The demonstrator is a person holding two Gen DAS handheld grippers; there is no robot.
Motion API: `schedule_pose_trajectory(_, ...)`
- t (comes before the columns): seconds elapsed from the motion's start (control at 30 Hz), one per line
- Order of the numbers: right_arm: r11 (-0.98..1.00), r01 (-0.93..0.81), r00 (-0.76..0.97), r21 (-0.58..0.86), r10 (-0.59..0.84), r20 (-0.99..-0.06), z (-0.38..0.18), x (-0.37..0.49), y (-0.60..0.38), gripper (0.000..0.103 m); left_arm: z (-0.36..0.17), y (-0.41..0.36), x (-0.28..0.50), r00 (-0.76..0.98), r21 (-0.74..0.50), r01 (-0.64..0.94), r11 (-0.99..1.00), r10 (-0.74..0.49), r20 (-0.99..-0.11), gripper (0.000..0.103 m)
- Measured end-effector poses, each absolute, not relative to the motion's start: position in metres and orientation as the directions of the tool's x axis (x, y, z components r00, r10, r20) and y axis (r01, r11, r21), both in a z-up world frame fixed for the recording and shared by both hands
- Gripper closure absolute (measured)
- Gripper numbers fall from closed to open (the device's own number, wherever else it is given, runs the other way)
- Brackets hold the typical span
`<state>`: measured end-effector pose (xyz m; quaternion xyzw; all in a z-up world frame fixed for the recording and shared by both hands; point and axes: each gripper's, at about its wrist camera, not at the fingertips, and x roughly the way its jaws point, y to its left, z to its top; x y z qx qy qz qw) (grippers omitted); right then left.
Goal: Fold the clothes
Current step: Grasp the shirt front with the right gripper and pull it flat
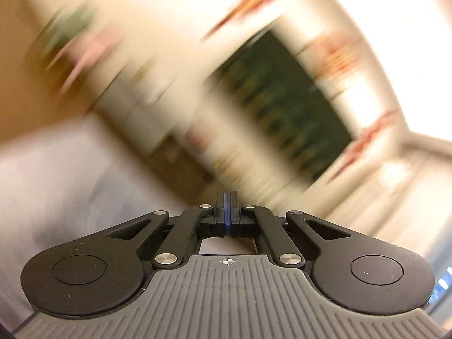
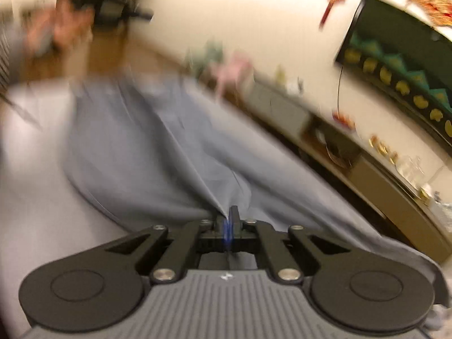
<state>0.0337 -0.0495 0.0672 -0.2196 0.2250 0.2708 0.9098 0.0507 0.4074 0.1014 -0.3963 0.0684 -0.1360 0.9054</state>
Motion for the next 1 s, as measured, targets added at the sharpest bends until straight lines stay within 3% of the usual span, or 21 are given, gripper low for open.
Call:
schedule_pose_trajectory(0.07,0.75,-0.611,0.734,-0.253,0.417,-0.536,0.065,0.009,-0.057,0.102,0.083,0.421,0.042,0.943,-0.795,0.137,0.591,-0.323,-0.077,0.103)
schedule_pose_trajectory(0.17,0.734,-0.607,0.714,-0.306,0.334,-0.615,0.023,0.009,-0.05,0.102,0.051,0.404,0.076,0.857,-0.78,0.005,0.625,-0.404,-0.319,0.1)
schedule_pose_trajectory(0.2,0.744,-0.596,0.709,-0.301,0.311,-0.633,0.011,0.014,-0.049,0.102,0.043,0.394,0.086,0.819,-0.764,-0.02,0.645,-0.428,-0.383,0.075)
schedule_pose_trajectory(0.27,0.749,-0.593,0.697,-0.297,0.293,-0.654,0.002,0.021,-0.045,0.101,0.031,0.376,0.101,0.776,-0.733,-0.098,0.673,-0.409,-0.479,0.053)
schedule_pose_trajectory(0.3,0.739,-0.595,0.705,-0.317,0.29,-0.647,0.004,0.019,-0.042,0.099,0.027,0.37,0.109,0.761,-0.72,-0.132,0.682,-0.395,-0.514,0.048)
schedule_pose_trajectory(0.37,0.718,-0.597,0.72,-0.357,0.283,-0.634,0.008,0.016,-0.036,0.086,0.026,0.365,0.121,0.753,-0.718,-0.15,0.68,-0.391,-0.529,0.044)
schedule_pose_trajectory(0.43,0.701,-0.59,0.748,-0.401,0.287,-0.599,0.019,0.018,-0.021,0.062,0.028,0.364,0.133,0.759,-0.722,-0.152,0.675,-0.389,-0.523,0.04)
schedule_pose_trajectory(0.6,0.607,-0.637,0.744,-0.475,0.323,-0.585,0.033,0.052,0.05,0.047,0.021,0.364,0.144,0.738,-0.72,-0.223,0.657,-0.369,-0.565,0.037)
schedule_pose_trajectory(0.67,0.55,-0.672,0.711,-0.496,0.292,-0.64,0.022,0.082,0.089,0.049,0.012,0.365,0.149,0.717,-0.706,-0.264,0.658,-0.355,-0.599,0.037)
schedule_pose_trajectory(0.7,0.516,-0.685,0.698,-0.513,0.265,-0.665,0.012,0.095,0.106,0.054,0.006,0.368,0.149,0.708,-0.699,-0.277,0.659,-0.352,-0.612,0.038)
schedule_pose_trajectory(0.77,0.459,-0.682,0.705,-0.57,0.204,-0.679,-0.005,0.115,0.126,0.097,0.0,0.374,0.144,0.703,-0.696,-0.298,0.653,-0.343,-0.623,0.038)
schedule_pose_trajectory(0.8,0.454,-0.667,0.72,-0.59,0.19,-0.668,-0.006,0.12,0.13,0.102,0.0,0.377,0.141,0.706,-0.701,-0.299,0.648,-0.344,-0.619,0.038)
schedule_pose_trajectory(1.0,0.504,-0.578,0.814,-0.642,0.303,-0.495,0.039,0.063,0.115,0.102,0.01,0.38,0.131,0.726,-0.745,-0.236,0.624,-0.397,-0.562,0.031)
